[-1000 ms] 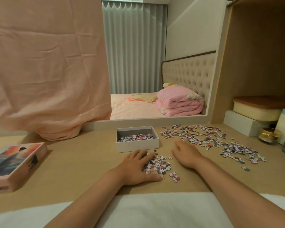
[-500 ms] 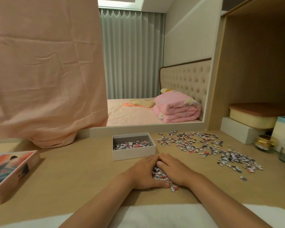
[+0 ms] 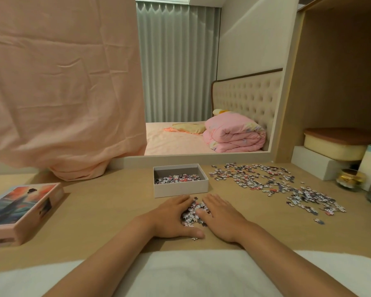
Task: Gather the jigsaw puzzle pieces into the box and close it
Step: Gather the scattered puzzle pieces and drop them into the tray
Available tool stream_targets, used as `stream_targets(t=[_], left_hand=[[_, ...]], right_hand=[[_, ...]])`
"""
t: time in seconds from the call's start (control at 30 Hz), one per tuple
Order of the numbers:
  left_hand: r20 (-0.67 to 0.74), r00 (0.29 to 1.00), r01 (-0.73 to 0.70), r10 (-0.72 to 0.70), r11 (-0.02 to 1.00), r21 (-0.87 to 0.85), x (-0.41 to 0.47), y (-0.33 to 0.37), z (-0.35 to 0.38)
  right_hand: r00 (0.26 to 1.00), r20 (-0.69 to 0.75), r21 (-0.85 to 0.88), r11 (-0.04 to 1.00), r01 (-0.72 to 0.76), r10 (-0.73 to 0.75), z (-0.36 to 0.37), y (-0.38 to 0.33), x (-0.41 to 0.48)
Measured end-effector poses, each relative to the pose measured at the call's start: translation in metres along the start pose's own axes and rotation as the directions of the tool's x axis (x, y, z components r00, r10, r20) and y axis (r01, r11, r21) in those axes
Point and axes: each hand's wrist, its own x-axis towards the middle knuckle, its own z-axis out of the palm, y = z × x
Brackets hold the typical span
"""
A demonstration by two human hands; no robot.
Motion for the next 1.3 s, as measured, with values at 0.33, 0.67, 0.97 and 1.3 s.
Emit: stream_targets(t=[0.33,0.67,0.97,1.3], left_hand=[[-0.271,0.962,-0.090,-0.035,0.896,-0.434,-0.009,-0.030,-0.007],[-0.563,0.825,0.043,-0.057,0.998,-0.038,0.007,-0.061,-0.029],[-0.370,0.926,0.076,-0.079,0.997,-0.025,-0.001,-0.056,-0.028],[-0.351,0.936,0.046,-0.013,0.995,0.085,-0.022,-0.024,-0.035]], right_hand=[[0.984,-0.172,0.473,0.873,0.120,-0.042,0.001,-0.046,0.033],[0.936,-0.335,0.157,0.974,0.166,-0.106,-0.037,-0.031,0.058],[0.937,-0.306,-0.012,0.985,0.173,-0.169,-0.035,-0.022,0.049],[0.970,-0.054,-0.059,0.971,0.233,-0.236,-0.055,-0.040,0.025]])
